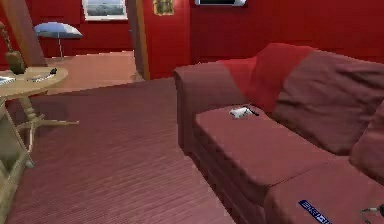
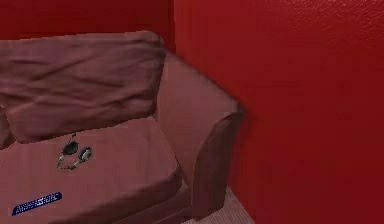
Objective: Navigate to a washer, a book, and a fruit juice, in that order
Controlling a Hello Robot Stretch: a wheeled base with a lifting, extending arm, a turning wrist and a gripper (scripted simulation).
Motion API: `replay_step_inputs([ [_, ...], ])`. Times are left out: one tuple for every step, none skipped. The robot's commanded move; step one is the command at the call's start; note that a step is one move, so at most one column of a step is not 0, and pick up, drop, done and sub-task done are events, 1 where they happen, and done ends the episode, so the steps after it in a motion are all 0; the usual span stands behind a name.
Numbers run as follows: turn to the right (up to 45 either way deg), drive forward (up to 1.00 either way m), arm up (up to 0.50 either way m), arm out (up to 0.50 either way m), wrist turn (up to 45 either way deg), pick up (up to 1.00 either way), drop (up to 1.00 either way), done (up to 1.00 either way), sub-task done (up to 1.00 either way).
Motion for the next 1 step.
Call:
replay_step_inputs([
  [-21.0, 0.0, 0.0, 0.0, 0.0, 0.0, 0.0, 0.0, 0.0],
])
